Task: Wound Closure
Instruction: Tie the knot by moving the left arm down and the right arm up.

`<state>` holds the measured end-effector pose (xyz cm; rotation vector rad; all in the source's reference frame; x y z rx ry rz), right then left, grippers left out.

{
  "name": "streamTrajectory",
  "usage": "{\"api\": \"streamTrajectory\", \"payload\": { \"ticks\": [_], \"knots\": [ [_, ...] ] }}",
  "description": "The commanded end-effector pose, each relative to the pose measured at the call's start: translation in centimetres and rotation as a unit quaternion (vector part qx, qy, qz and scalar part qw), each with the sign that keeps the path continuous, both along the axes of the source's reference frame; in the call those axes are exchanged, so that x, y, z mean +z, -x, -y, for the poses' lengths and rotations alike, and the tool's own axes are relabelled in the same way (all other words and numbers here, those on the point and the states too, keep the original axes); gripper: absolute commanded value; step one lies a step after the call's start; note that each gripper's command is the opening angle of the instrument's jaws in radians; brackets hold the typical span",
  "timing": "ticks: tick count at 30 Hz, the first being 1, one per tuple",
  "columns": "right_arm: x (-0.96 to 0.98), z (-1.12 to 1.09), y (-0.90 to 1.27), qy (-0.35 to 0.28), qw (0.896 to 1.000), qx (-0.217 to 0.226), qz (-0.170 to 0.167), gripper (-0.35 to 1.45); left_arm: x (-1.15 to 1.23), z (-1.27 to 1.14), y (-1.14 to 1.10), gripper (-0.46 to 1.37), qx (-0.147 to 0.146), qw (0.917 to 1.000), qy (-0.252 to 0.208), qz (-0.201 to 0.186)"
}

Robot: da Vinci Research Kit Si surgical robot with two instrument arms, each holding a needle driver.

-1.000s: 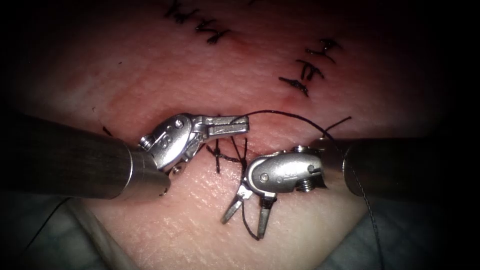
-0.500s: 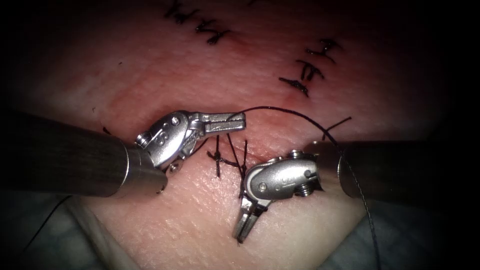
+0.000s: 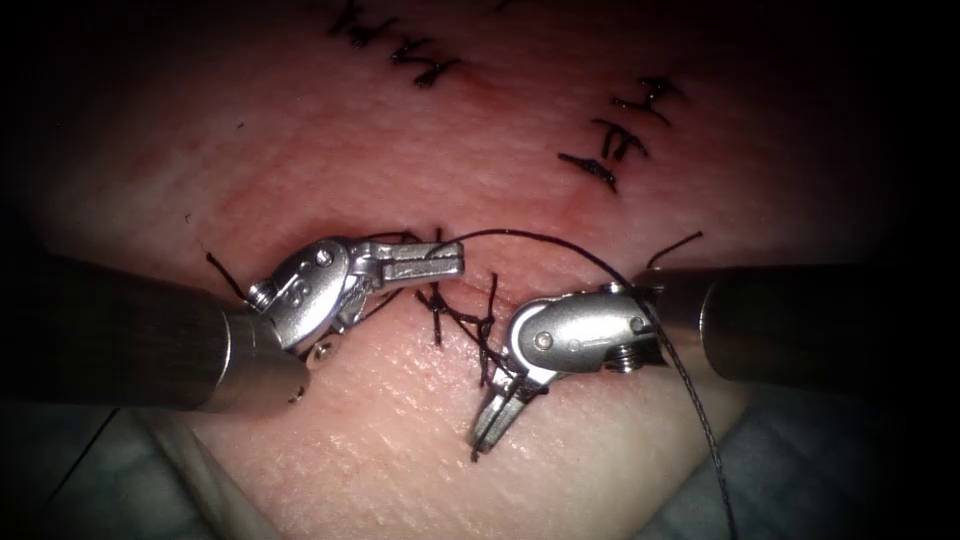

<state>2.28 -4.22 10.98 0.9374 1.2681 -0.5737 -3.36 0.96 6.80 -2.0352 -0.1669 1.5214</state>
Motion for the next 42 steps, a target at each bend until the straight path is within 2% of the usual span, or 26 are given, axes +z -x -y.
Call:
{"api": "streamTrajectory", "payload": {
  "ticks": [1,9,22,27,36,42],
  "knots": [
    [0.0,-0.03,0.01,-0.007,1.0,0.012,0.0,-0.35,-0.01,0.01,0.0,-0.35,0.004,1.0,0.002,0.002],
    [0.14,-0.35,0.11,-0.027,0.998,0.058,0.017,-0.35,-0.07,0.12,0.01,-0.35,0.007,1.0,0.004,0.002],
    [0.25,-0.61,0.18,-0.038,0.994,0.101,0.032,-0.35,-0.25,0.33,0.06,-0.35,0.012,0.9999,0.0,0.008],
    [0.35,-0.74,0.21,-0.039,0.992,0.117,0.042,-0.35,-0.38,0.51,0.11,-0.35,0.019,0.9997,-0.004,0.013],
    [0.48,-0.87,0.25,-0.039,0.987,0.145,0.059,-0.35,-0.63,1.05,0.28,-0.35,0.045,0.9986,-0.017,0.02],
    [0.48,-0.89,0.23,-0.042,0.985,0.154,0.064,-0.35,-0.75,1.19,0.38,-0.35,0.056,0.9979,-0.018,0.025]
  ]
}}
